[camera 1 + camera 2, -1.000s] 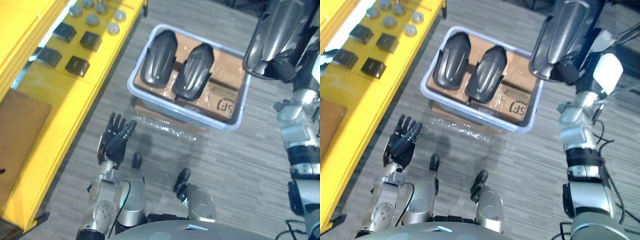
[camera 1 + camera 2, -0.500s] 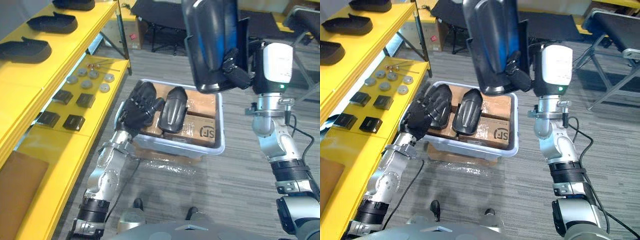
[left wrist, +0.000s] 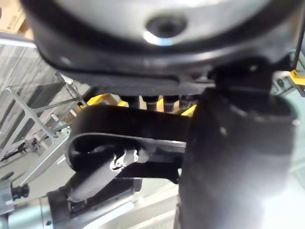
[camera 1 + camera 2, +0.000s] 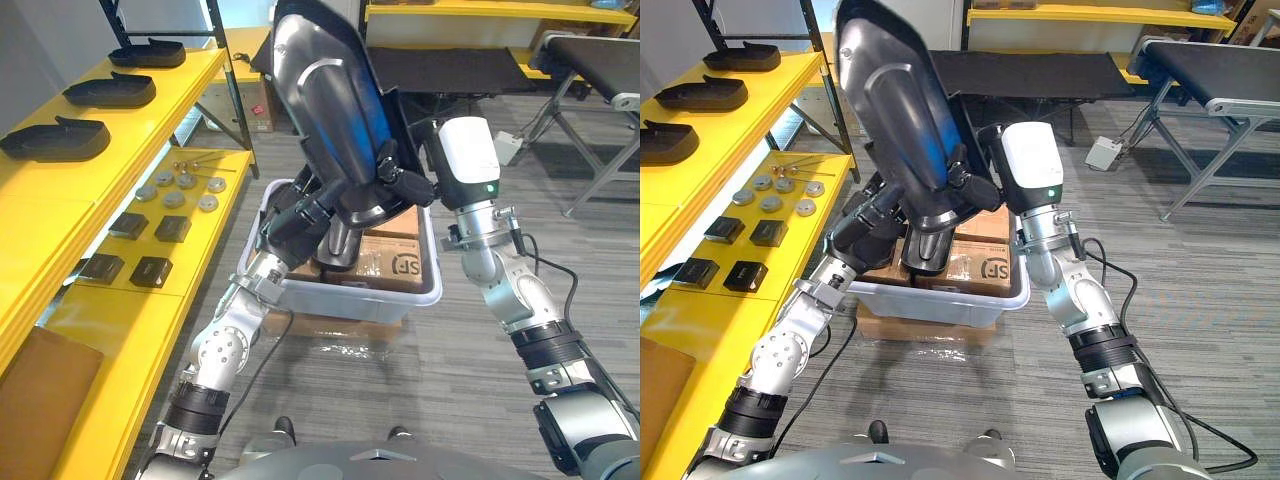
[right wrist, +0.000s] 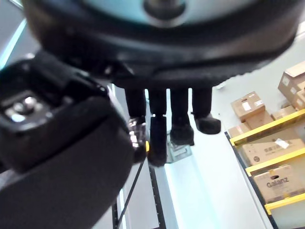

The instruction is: Walk over and take three plastic housings, then place them on the shelf

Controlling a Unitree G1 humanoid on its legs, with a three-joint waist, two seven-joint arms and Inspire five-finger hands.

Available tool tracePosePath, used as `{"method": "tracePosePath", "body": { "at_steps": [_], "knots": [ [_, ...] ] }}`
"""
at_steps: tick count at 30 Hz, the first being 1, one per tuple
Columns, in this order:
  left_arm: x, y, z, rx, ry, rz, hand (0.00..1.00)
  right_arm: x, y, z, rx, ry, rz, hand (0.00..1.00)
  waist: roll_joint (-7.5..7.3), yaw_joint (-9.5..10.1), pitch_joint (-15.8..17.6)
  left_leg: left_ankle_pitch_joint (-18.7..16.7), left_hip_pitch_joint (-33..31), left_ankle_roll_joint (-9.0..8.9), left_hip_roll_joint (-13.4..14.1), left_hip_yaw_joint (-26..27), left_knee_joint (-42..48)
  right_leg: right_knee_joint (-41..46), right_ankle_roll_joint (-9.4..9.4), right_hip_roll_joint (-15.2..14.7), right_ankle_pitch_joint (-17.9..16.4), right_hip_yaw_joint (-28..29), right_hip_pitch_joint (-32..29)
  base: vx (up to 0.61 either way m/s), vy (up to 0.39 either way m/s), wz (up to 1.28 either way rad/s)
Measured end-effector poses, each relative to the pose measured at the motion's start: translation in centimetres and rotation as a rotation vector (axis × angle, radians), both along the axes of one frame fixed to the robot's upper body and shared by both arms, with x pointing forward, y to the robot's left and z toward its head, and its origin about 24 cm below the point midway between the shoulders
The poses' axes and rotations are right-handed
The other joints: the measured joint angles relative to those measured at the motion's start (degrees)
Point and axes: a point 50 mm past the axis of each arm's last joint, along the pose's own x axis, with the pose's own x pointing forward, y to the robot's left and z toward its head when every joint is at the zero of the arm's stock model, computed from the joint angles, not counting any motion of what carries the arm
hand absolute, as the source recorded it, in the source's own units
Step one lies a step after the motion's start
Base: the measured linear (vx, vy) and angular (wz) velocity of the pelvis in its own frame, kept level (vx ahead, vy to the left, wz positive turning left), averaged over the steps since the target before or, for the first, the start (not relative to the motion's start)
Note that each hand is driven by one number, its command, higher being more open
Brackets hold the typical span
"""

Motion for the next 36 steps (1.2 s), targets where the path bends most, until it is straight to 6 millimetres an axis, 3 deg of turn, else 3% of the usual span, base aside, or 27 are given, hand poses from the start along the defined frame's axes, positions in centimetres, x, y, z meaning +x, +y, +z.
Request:
{"method": "tracePosePath", "body": {
  "at_steps": [8, 9, 17, 22, 30, 31, 36],
  "knots": [
    [0.2, -0.2, 0.1, 0.012, 0.016, 0.021, 1.0, -0.4, 1.4, -0.9, 0.004, 0.039, 0.075, 0.0, 0.11, -0.78, -1.4, 0.7, -1.0, 0.42, -0.4, 0.0, 0.2, -1.8, -0.15, 0.0, 1.4, -0.2, -0.2, 0.01, 0.006, 0.0],
    [0.4, -0.2, 0.2, 0.042, 0.016, 0.039, 0.0, -0.5, 1.5, -1.1, 0.002, 0.045, 0.088, 0.0, 0.06, -0.73, -1.4, 0.7, -1.0, 0.42, -0.4, 0.0, 0.2, -1.7, -0.16, 0.0, 1.4, -0.2, -0.2, 0.03, 0.011, 0.03],
    [0.9, -0.1, 0.5, 0.114, 0.066, 0.256, 0.0, -1.2, 1.9, -3.0, 0.035, 0.121, 0.09, 0.0, -0.3, -0.72, -2.2, 0.6, -0.9, 0.4, -0.4, -0.2, 0.1, -1.8, -0.17, 0.0, 1.4, -0.5, 0.0, 0.01, 0.001, 0.01],
    [1.0, 0.6, 0.4, 0.13, 0.126, 0.44, 0.0, -1.7, 3.1, -3.0, 0.107, 0.086, 0.112, 0.0, -0.55, -0.67, -2.4, 0.6, -0.9, 0.33, -0.4, -0.2, 0.0, -1.8, -0.18, 0.1, 1.4, -0.5, 0.0, 0.0, 0.0, 0.0],
    [0.9, 0.3, 0.6, 0.175, 0.106, 0.513, 0.0, -2.4, 4.0, -4.2, 0.196, 0.108, 0.107, 0.0, -1.22, -0.41, -2.8, 0.5, -1.1, 0.3, -0.4, -0.1, 0.0, -1.8, -0.24, 0.1, 1.4, -0.4, -0.4, 0.0, 0.001, 0.0],
    [0.9, 0.2, 0.6, 0.17, 0.105, 0.51, 0.0, -2.5, 4.0, -4.2, 0.2, 0.106, 0.106, 1.0, -1.26, -0.41, -2.8, 0.5, -1.2, 0.3, -0.4, 0.0, 0.0, -1.8, -0.24, 0.1, 1.4, -0.3, -0.6, 0.01, 0.006, -0.03],
    [0.9, 0.2, 0.6, 0.165, 0.105, 0.513, 0.0, -2.9, 4.2, -4.7, 0.25, 0.112, 0.105, 1.0, -1.79, -0.72, -3.1, 0.5, -1.3, 0.29, -0.4, 0.2, 0.1, -1.8, -0.24, 0.2, 1.4, 0.0, -0.8, 0.0, 0.001, -0.03]
  ]
}}
